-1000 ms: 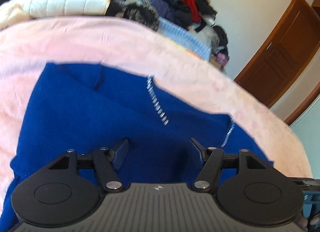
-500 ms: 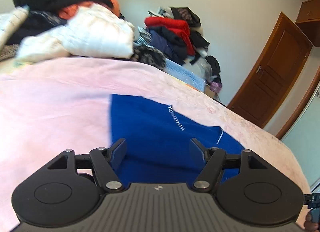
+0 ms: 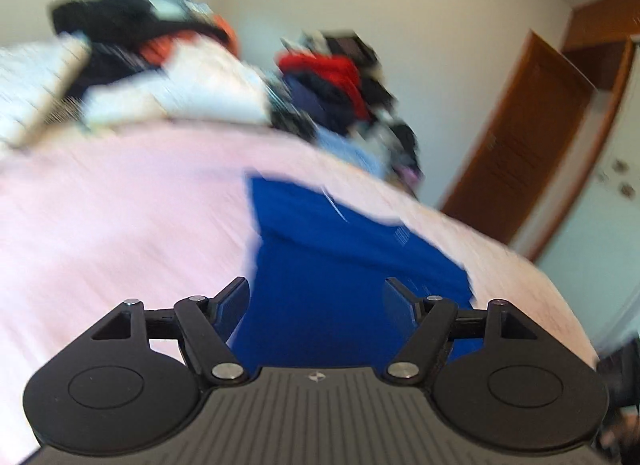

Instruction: Fold small clothes

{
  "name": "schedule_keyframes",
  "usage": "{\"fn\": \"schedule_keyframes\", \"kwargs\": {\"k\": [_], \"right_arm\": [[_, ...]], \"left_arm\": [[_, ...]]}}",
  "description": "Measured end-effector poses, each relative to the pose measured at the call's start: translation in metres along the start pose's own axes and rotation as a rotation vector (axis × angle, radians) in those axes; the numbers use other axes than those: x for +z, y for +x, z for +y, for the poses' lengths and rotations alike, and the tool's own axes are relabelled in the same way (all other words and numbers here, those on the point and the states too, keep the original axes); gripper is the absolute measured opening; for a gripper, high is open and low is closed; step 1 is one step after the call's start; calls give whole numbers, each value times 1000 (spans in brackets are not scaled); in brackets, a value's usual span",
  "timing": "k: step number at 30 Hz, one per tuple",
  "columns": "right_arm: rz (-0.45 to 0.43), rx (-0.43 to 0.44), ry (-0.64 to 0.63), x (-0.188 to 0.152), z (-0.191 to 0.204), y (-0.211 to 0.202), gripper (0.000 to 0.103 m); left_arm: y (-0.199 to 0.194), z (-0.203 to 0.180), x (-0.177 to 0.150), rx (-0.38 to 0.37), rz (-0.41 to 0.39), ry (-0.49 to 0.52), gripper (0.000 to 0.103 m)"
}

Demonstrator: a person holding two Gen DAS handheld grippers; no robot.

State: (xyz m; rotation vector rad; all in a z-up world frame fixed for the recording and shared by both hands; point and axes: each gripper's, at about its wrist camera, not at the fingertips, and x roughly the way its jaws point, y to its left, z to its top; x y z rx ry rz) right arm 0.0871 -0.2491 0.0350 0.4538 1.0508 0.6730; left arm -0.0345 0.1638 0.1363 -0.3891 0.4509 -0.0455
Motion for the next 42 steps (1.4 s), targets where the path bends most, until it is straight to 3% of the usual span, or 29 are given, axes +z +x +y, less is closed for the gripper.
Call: {"fn": "schedule_keyframes", "kwargs": {"k": [3, 4, 5, 7, 9, 12, 13, 15, 17, 18, 20, 22, 26, 33, 36, 38, 39, 42], "right_arm": [[5, 3, -43, -9, 10, -10, 62], [13, 12, -56, -12, 14, -10, 62], [27, 23, -72, -14, 20, -8, 62], [48, 25, -138, -19, 35, -3, 61], [69, 5, -263, -27, 58, 6, 61], [125, -97, -556, -51, 94, 20, 57], [144, -132, -639, -59, 102, 26, 50], [198, -191, -742, -70, 110, 38, 48], [205, -224, -798, -78, 113, 41, 47], [203, -226, -803, -78, 114, 40, 37], [201, -216, -758, -73, 110, 35, 30], [186, -191, -709, -69, 107, 30, 31], [190, -249, -757, -77, 105, 36, 31], [196, -286, -910, -93, 114, 41, 31], [164, -306, -908, -90, 116, 45, 28], [149, -327, -918, -89, 117, 48, 21], [143, -342, -928, -90, 118, 49, 13], [169, -302, -945, -94, 119, 45, 14]], "left_arm": [[-47, 32, 44, 128, -129, -9, 74], [-61, 39, 55, 163, -167, -32, 79], [-73, 44, 63, 179, -193, -66, 89], [-86, 50, 66, 150, -222, -160, 96], [-78, 46, 53, 52, -163, -241, 96], [-40, 29, 3, -66, 21, -305, 96], [-25, 23, -12, -75, 91, -310, 96], [3, 20, -46, -74, 211, -342, 96], [21, 23, -70, -12, 280, -350, 96], [27, 25, -77, 23, 292, -343, 96], [33, 32, -86, 66, 307, -342, 96], [37, 39, -94, 58, 362, -362, 96], [37, 38, -108, -20, 422, -396, 96], [36, 46, -114, -97, 442, -517, 96], [37, 56, -113, -106, 448, -590, 95], [36, 58, -111, -83, 450, -588, 85], [34, 58, -110, -78, 454, -578, 84], [32, 61, -109, -80, 458, -572, 84]]}}
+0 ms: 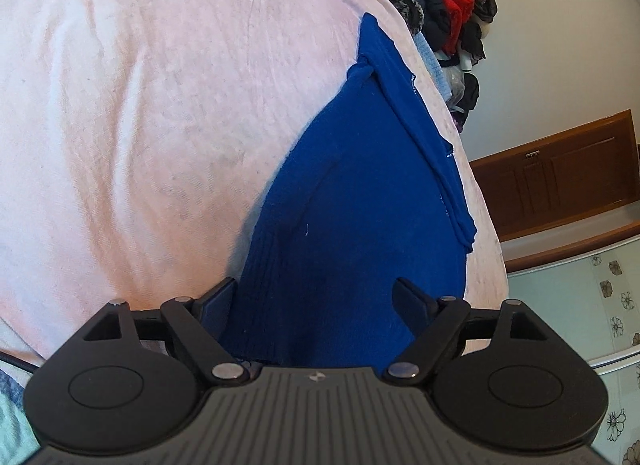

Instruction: Fold small clothes

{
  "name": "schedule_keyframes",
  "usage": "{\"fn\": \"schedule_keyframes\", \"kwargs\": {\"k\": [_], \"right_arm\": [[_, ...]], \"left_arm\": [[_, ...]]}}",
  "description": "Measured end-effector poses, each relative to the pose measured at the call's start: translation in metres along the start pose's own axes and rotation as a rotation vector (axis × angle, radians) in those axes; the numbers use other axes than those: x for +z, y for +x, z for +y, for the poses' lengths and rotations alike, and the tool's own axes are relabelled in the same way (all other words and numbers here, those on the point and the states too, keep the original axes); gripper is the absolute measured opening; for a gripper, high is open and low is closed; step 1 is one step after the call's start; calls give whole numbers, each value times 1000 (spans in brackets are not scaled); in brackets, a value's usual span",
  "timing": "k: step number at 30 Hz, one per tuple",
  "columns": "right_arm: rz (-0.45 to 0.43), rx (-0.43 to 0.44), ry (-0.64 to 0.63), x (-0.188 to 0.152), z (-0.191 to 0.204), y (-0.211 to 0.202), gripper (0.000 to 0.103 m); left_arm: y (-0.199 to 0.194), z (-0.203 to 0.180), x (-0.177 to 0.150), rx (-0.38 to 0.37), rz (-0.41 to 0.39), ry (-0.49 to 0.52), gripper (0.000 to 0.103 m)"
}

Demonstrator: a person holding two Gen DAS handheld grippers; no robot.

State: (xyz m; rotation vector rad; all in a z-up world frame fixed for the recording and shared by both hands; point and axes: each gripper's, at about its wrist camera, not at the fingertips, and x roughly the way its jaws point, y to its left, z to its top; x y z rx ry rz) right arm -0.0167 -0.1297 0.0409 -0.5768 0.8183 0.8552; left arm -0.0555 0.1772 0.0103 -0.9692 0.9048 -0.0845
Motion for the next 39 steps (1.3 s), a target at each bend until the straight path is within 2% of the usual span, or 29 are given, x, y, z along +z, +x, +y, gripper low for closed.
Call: {"fn": "schedule_keyframes", "kwargs": {"k": [3, 6, 8, 9, 11, 14, 16, 18, 19, 20, 21, 22, 23, 27, 30, 33, 39], "right_arm": [[-13, -16, -27, -2, 4, 2, 14], [-22, -13, 20, 2, -2, 6, 7], [-24, 47, 110, 3, -12, 4, 7], [-29, 93, 148, 1, -18, 0, 7], [-26, 161, 178, -4, -23, -12, 7], [26, 202, 166, -16, -23, -23, 3], [64, 172, 150, -23, -20, -19, 3], [39, 188, 201, -24, -24, -20, 3], [7, 206, 243, -23, -29, -23, 12], [-39, 221, 300, -23, -37, -29, 12], [-79, 236, 378, -25, -48, -34, 26], [-98, 257, 473, -29, -62, -38, 52], [-112, 269, 595, -39, -79, -41, 60], [-96, 248, 1002, -97, -132, -48, 52], [-95, 287, 1190, -131, -145, -49, 50], [-86, 379, 1283, -141, -141, -37, 51], [-73, 505, 1315, -135, -136, -17, 51]], "left_arm": [[2, 0, -1, 2, 3, 5, 85], [3, -2, -2, 13, -3, 17, 81], [6, -3, 0, 35, 29, 38, 27], [8, -2, 0, 39, 56, 30, 26], [9, 1, 0, 51, 71, 22, 26], [10, 4, 0, 50, 74, 20, 26], [12, 4, 1, 51, 77, 22, 26], [12, 1, 2, 61, 87, 34, 27], [11, -1, 3, 61, 92, 40, 28], [10, -2, 4, 63, 100, 48, 29], [9, -3, 5, 66, 105, 55, 32], [8, -3, 5, 64, 103, 56, 43], [7, -1, 5, 47, 97, 48, 53], [10, -2, 4, 19, 82, 39, 63], [13, -7, 4, 16, 82, 50, 69], [17, -9, 6, 10, 86, 46, 70], [19, -7, 5, -9, 106, 43, 69]]}}
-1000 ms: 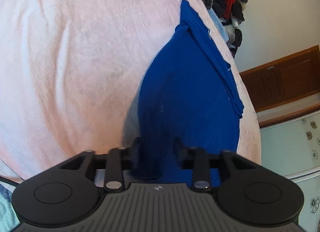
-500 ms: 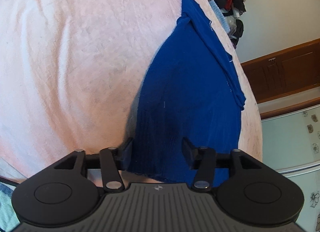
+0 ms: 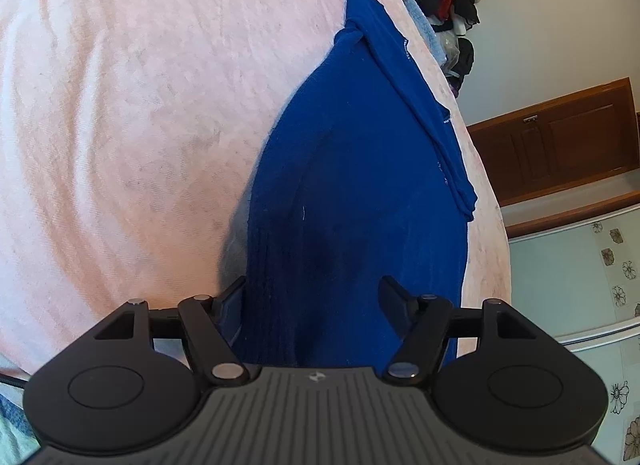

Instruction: Fold small clothes

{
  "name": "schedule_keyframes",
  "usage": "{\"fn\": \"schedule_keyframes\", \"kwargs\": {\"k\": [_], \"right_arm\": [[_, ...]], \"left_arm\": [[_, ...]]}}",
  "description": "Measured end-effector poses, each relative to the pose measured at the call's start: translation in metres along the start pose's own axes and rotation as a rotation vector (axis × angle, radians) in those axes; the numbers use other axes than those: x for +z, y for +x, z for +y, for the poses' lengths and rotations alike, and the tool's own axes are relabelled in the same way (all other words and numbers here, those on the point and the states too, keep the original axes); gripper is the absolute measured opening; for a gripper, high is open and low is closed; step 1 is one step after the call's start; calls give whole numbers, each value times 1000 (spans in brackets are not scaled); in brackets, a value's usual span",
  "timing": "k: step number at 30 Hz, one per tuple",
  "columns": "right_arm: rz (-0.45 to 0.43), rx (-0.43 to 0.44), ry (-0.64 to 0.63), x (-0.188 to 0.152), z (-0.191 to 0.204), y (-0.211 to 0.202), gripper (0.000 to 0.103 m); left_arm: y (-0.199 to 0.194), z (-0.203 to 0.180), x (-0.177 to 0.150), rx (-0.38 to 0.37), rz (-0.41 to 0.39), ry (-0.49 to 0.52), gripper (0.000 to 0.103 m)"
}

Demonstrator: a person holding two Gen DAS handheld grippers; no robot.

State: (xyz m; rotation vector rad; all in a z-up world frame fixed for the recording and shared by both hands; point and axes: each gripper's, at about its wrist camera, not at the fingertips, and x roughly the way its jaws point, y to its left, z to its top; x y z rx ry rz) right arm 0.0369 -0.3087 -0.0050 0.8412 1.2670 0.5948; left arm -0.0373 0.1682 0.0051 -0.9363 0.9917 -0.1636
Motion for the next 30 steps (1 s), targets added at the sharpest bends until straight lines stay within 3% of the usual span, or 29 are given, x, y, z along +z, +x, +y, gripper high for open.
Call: {"fn": "schedule_keyframes", "kwargs": {"k": [3, 7, 11, 12, 13, 14, 15, 16, 18, 21, 25, 30], "right_arm": [[20, 9, 4, -4, -4, -4, 42], [33, -7, 7, -7, -7, -4, 27], [37, 29, 31, -5, -10, 5, 27], [39, 40, 43, -5, -11, 7, 26], [37, 43, 49, -5, -11, 9, 22], [28, 39, 50, -6, -12, 10, 19], [27, 31, 45, -6, -12, 11, 8], [16, 30, 25, -8, -11, 10, 7], [-9, 5, -51, -11, -1, 4, 8], [-35, -16, -130, -10, 15, -19, 7], [44, -131, -172, -15, 6, -19, 6], [27, -86, -144, -14, 1, -20, 7]], "left_arm": [[-1, 0, 1, -1, 17, -2, 66], [1, 1, 1, 16, 48, 18, 53], [5, -2, 2, 19, 54, 31, 51], [6, -4, 2, 36, 54, 41, 45], [9, -5, 2, 71, 59, 55, 22], [12, -6, 2, 113, 73, 74, 9], [12, -6, 2, 120, 72, 87, 9], [12, -8, 2, 132, 74, 102, 8], [5, -22, 2, 167, 63, 184, 8], [-7, -38, 3, 150, 63, 242, 8], [9, -22, 5, 236, 127, 245, 7], [2, -23, 5, 215, 126, 257, 7]]}}
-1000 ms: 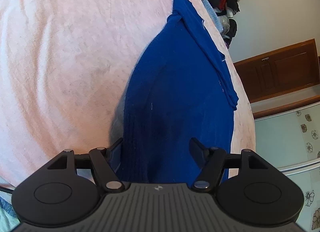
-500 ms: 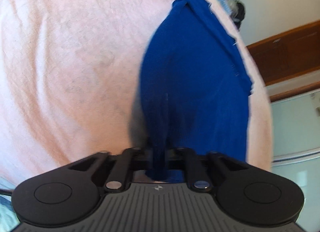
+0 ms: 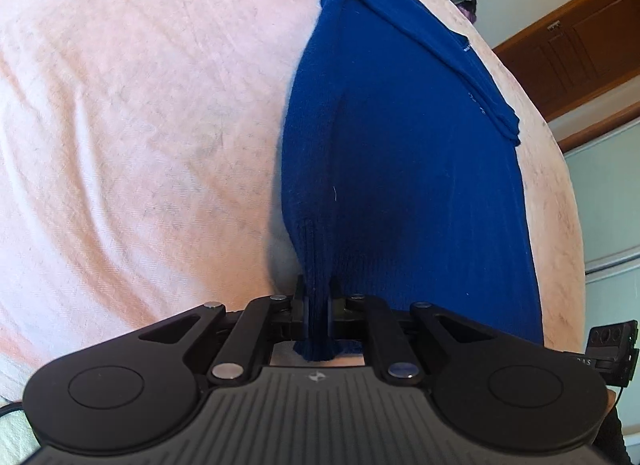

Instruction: Fold small clothes

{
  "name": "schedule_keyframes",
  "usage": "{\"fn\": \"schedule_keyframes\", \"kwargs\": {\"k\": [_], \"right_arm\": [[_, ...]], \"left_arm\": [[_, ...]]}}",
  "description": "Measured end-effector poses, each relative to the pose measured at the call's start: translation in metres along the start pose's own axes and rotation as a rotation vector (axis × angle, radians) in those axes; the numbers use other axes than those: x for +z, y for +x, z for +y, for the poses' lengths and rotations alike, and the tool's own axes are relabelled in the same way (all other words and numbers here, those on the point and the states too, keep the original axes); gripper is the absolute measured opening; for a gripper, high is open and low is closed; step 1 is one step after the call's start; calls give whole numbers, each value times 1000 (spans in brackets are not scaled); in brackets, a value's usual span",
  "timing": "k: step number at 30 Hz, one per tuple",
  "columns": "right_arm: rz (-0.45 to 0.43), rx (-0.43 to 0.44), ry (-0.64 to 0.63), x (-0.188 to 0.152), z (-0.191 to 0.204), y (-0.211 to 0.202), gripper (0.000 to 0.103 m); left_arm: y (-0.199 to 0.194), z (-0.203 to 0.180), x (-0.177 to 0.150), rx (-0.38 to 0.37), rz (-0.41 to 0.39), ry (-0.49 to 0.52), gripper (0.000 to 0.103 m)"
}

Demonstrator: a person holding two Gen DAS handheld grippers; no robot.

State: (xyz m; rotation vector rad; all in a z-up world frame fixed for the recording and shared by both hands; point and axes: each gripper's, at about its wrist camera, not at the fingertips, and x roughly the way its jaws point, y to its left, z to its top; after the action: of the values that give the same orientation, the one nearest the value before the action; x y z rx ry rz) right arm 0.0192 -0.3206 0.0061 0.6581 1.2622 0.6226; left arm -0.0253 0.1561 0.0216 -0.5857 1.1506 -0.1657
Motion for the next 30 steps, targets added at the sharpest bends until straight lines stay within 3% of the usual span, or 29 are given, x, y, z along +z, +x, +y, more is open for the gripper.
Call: {"fn": "schedule_keyframes", "kwargs": {"k": [5, 13, 16, 22, 26, 30], "right_arm": [[-25, 56, 13, 1, -2, -9, 7], [-193, 245, 1, 37, 16, -49, 7], [-267, 309, -6, 65, 22, -60, 7], [-349, 339, -62, 132, 35, -58, 7], [-395, 356, -46, 187, 26, -54, 8], [-412, 328, -9, 246, 15, -34, 8]], "left_arm": [[-8, -3, 8, -52, -29, -3, 7], [-48, -17, 58, -295, -174, -43, 7], [-57, -24, 88, -367, -221, -53, 7], [-49, -46, 148, -400, -283, -29, 7], [-20, -51, 197, -443, -286, -103, 7], [14, -68, 244, -409, -281, -105, 7]]}}
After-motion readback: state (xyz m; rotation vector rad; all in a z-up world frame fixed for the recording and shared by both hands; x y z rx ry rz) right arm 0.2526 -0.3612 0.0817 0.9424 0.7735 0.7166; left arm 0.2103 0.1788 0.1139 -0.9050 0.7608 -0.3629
